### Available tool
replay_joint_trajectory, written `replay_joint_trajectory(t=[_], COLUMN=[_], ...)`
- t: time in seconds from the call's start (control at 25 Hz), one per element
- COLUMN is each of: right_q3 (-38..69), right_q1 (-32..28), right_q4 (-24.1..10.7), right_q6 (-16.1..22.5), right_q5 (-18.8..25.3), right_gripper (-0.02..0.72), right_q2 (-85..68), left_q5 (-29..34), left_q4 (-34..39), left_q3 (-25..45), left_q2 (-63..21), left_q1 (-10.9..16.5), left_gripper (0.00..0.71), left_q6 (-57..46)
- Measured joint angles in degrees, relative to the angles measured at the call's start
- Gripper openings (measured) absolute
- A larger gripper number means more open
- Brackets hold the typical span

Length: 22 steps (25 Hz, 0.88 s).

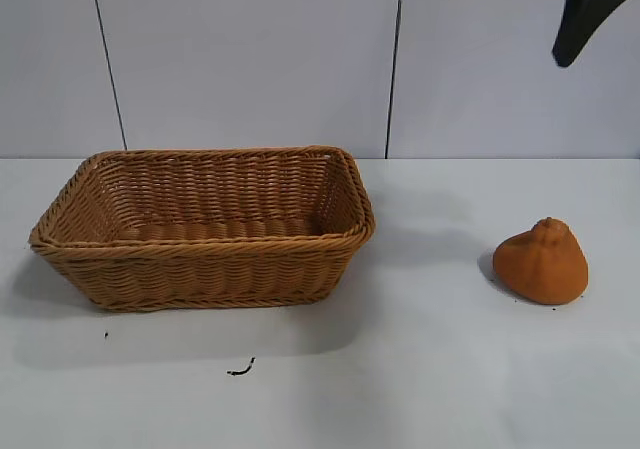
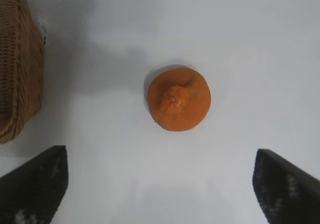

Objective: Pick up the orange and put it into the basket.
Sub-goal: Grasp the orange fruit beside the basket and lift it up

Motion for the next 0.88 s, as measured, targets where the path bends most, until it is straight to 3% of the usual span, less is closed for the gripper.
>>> replay_joint_trajectory(t=[0.44,0.76,0.8,0.88], right_q3=[-4.61,-4.67,-4.67,-4.67], right_q1=[0.0,0.0,0.0,0.0], right_q4=[0.4,-1.04,-1.11,-1.11], right_q6=[0.0,0.0,0.0,0.0], right_q5=[-0.69,-5.41,-5.64,-5.96], right_gripper=[0.694,0.694,0.678,0.576], right_q2=[22.46,28.78,29.03,29.25], left_q5=[0.0,0.0,0.0,0.0], left_q4=[0.0,0.0,0.0,0.0], left_q3=[0.0,0.0,0.0,0.0], left_q2=[0.0,0.0,0.0,0.0], left_q1=[0.0,0.0,0.0,0.0], left_gripper=[0.666,0.666,0.666,0.666], left_q6=[0.0,0.0,0.0,0.0])
